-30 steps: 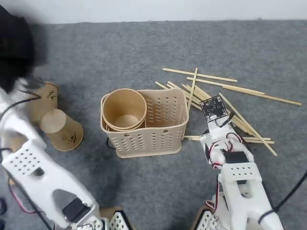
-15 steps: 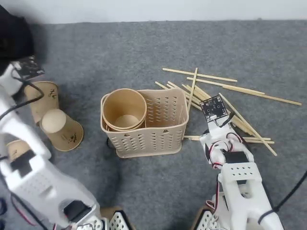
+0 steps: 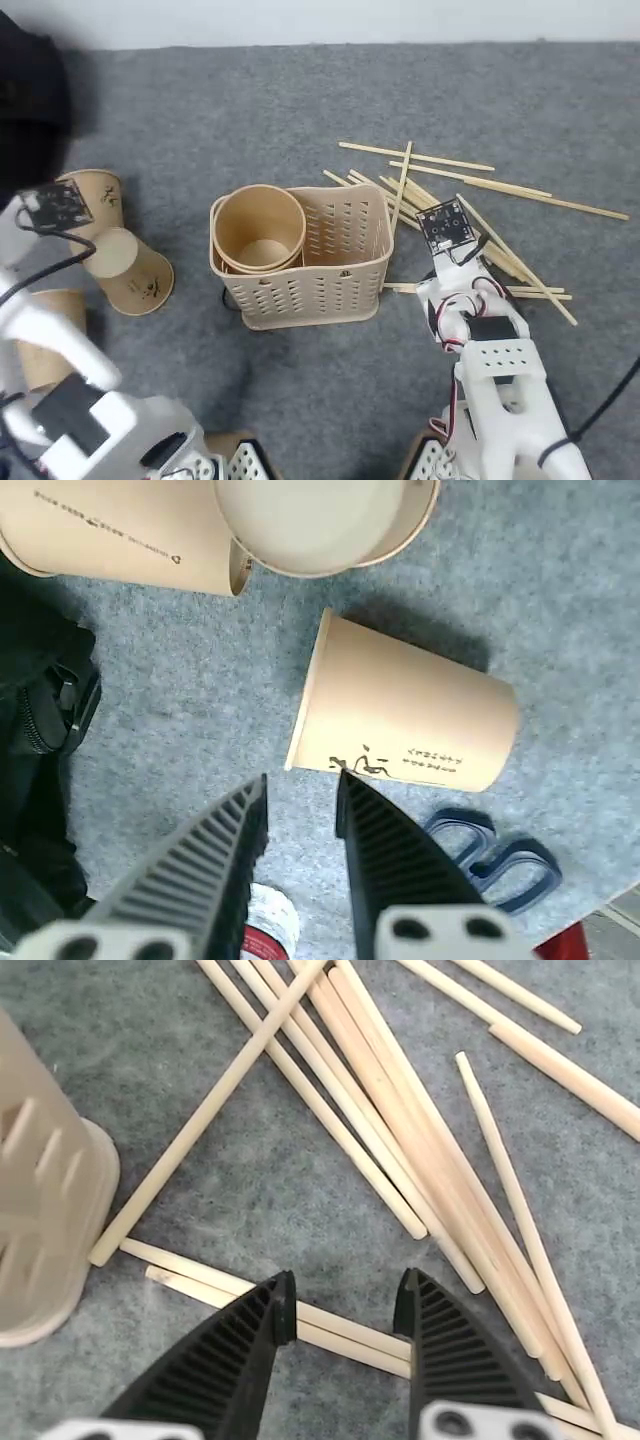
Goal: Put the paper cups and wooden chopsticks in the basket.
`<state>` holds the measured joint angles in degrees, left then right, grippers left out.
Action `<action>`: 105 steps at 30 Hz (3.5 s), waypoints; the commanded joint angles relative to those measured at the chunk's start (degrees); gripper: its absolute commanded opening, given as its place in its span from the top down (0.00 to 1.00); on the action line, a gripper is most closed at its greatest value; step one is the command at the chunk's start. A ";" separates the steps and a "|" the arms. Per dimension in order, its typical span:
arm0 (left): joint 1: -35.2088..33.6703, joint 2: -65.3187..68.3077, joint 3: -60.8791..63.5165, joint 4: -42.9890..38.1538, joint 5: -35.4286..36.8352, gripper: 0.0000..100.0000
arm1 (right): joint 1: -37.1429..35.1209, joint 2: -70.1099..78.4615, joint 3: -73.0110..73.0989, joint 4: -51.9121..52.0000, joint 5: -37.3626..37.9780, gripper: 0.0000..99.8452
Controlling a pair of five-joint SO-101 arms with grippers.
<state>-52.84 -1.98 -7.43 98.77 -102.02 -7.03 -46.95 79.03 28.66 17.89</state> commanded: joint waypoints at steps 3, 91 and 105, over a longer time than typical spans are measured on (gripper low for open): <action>-0.35 3.08 -0.04 -0.18 -1.14 0.87 | -0.40 -0.40 -0.35 -0.92 0.88 0.82; -12.57 12.66 -8.31 -4.22 4.57 0.94 | -0.48 -0.40 -0.26 -1.01 0.88 0.82; -17.58 25.58 -5.93 -8.09 9.76 0.94 | -0.48 -0.40 -0.26 -0.75 0.88 0.82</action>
<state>-71.47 21.58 -13.05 90.86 -94.73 -7.12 -46.95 79.03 28.66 17.98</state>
